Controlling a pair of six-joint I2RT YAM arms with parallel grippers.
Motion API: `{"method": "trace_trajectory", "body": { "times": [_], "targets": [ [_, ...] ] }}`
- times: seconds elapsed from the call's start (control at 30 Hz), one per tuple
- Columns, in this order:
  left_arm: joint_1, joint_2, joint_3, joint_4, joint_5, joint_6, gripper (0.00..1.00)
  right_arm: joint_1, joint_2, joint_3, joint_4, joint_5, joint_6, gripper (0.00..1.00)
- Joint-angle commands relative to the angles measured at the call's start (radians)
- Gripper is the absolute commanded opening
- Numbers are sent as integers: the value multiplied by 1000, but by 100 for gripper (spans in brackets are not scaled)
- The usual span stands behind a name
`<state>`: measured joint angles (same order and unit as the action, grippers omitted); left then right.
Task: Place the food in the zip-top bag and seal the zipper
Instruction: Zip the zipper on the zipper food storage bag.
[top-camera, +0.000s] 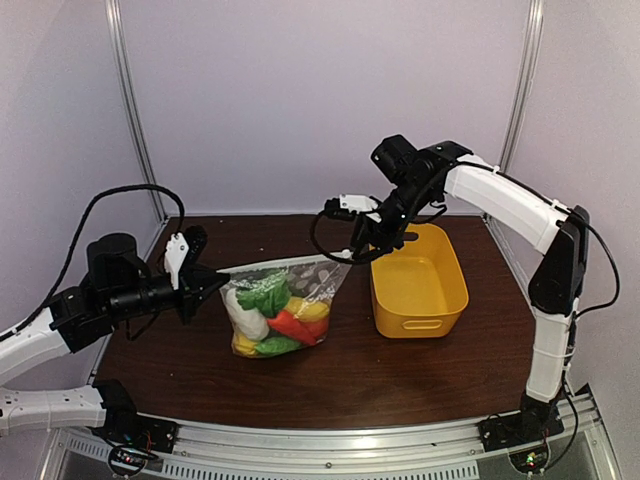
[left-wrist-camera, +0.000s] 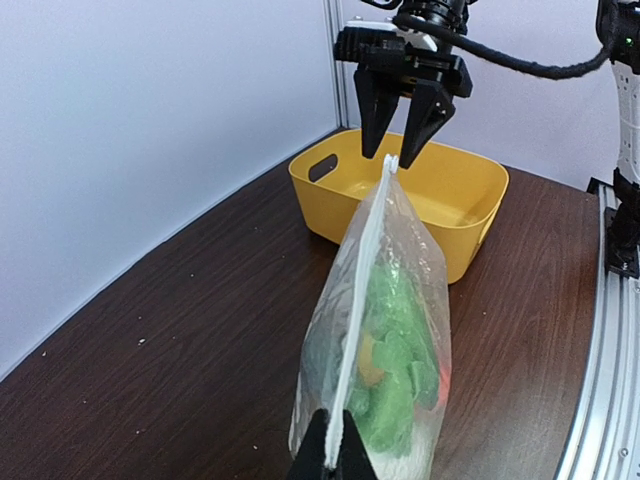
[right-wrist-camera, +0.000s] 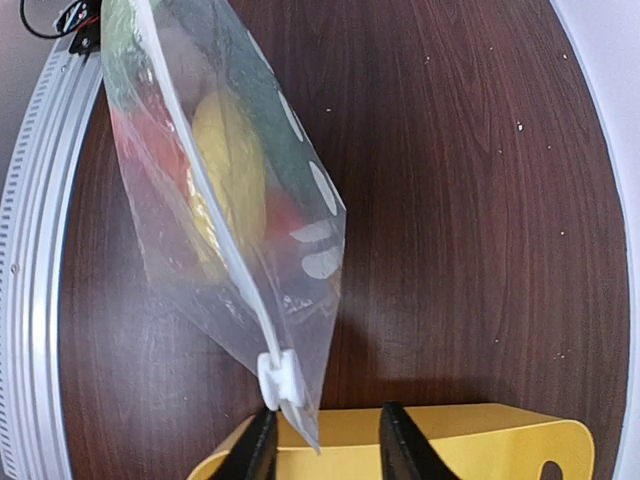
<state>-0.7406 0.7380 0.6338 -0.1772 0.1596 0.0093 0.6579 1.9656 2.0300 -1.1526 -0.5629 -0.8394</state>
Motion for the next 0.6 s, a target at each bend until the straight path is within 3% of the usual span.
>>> {"method": "trace_trajectory", "body": {
  "times": [0.0, 0.13, 0.17, 0.2, 0.33, 0.47, 0.57],
  "targets": [
    [5, 39, 9, 107, 46, -46, 0, -26, -61, 51, -35, 19, 31, 44],
    [4, 94, 39, 146, 81, -73, 0, -42, -133, 23, 14, 43, 69, 71],
    [5, 106, 44, 156, 84, -80, 0, -50, -156, 3, 31, 46, 80, 90],
    [5, 115, 51, 163, 85, -84, 0, -62, -179, -19, 58, 51, 98, 98],
    [4, 147, 76, 172, 50, -90, 0, -122, -284, -137, 202, 101, 238, 100],
    [5, 175, 109, 171, 16, -73, 0, -183, -388, -297, 430, 318, 425, 100],
    [5, 196, 133, 172, -12, -72, 0, -212, -416, -352, 500, 465, 500, 100]
  ]
}}
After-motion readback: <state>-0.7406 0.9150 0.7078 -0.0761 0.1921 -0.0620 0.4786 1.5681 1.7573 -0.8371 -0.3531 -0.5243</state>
